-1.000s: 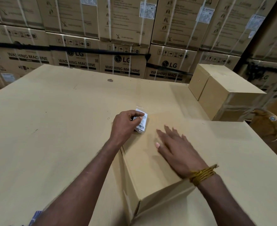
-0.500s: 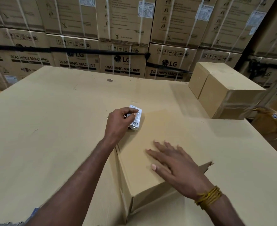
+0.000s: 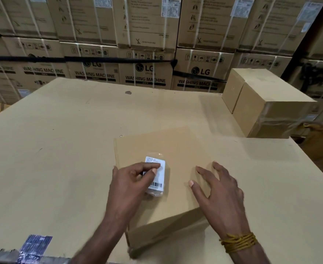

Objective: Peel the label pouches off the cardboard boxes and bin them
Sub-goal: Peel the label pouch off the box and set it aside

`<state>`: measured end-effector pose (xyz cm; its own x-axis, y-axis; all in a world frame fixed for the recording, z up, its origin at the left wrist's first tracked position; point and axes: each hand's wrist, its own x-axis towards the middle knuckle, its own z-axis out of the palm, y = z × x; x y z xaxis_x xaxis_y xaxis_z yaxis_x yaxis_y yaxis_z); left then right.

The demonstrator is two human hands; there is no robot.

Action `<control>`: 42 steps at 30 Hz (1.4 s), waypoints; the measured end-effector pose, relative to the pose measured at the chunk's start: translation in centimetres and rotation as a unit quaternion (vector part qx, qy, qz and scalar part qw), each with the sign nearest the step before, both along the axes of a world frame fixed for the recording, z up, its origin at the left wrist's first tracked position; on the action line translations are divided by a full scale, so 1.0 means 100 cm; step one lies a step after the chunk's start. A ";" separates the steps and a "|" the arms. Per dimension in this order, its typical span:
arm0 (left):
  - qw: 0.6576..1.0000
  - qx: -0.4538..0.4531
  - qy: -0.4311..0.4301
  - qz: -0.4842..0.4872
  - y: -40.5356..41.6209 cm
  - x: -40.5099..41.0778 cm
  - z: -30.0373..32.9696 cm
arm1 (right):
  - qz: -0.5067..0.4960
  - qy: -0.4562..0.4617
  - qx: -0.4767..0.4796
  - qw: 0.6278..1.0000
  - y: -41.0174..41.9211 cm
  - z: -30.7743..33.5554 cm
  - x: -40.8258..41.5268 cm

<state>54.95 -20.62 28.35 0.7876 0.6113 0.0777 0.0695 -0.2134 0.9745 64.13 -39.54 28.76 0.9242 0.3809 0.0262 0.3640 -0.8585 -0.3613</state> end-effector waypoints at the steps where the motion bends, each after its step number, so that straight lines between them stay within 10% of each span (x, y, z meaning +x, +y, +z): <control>1: 0.999 -0.035 -0.016 -0.005 -0.003 0.005 0.001 | -0.004 0.003 0.003 1.000 -0.006 0.001 0.002; 42: 0.969 0.059 -0.004 -0.238 -0.326 0.486 -0.005 | -0.203 -0.126 -0.027 0.971 -0.319 -0.030 0.393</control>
<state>103.51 -53.24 27.86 0.9773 0.1650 0.1328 -0.0724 -0.3287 0.9416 103.42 -71.45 25.78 0.9655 -0.0064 0.2603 0.0624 -0.9648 -0.2554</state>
